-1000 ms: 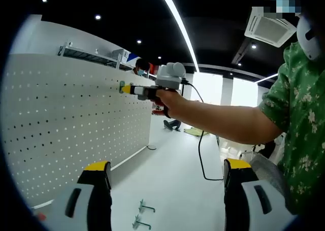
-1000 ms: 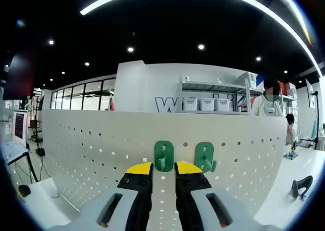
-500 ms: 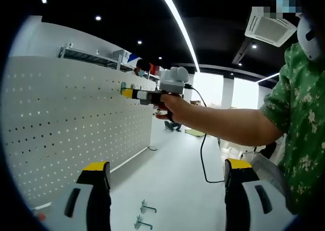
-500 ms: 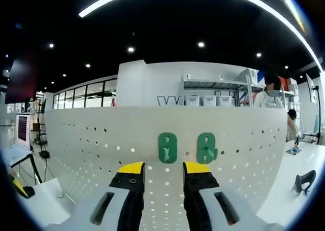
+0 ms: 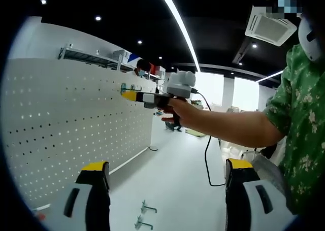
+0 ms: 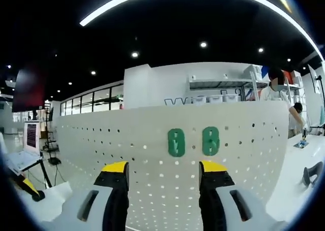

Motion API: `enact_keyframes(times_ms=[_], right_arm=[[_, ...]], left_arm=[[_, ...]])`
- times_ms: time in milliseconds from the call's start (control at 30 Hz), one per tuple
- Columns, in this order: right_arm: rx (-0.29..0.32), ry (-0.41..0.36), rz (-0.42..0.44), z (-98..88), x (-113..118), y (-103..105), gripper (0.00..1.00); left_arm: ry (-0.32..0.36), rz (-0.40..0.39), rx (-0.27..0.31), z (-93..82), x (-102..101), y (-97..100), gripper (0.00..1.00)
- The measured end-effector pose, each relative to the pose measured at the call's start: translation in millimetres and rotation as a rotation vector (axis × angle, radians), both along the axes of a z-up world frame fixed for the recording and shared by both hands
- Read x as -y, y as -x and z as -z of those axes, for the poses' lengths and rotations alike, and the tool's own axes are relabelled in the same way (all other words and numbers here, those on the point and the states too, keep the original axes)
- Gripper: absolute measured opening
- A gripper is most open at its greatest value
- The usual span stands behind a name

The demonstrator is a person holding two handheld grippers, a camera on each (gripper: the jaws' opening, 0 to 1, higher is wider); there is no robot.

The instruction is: Insert the hook assembly into the mounting plate slot until the hook locks in place.

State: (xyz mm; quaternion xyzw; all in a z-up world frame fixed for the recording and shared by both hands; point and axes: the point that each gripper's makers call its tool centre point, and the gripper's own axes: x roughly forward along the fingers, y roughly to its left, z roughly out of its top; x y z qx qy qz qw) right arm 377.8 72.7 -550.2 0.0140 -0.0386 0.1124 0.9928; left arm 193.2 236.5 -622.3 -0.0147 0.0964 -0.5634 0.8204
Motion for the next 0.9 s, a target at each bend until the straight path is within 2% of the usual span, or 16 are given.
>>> enact_keyframes(times_ms=[133,367,667,900], right_arm=[[-0.003,0.015,-0.011,2.7,-3,7,0.64],[0.003,0.030,-0.046,0.9,-10,22,0.69],[-0.023,0.089,-0.107,11.8,-24,48,0.68],[-0.038,0.088,-0.126,18.4,-29,66,0.68]], left_arm=[[-0.001,-0.001,0.001,-0.6,0,0.8,0.98],[-0.002,-0.006,0.006,-1.9,-1,0.6,0.98],[-0.005,-0.010,0.012,-3.6,-3,3.3,0.98],[-0.007,-0.011,0.018,-5.0,-4,6.8,0.99]])
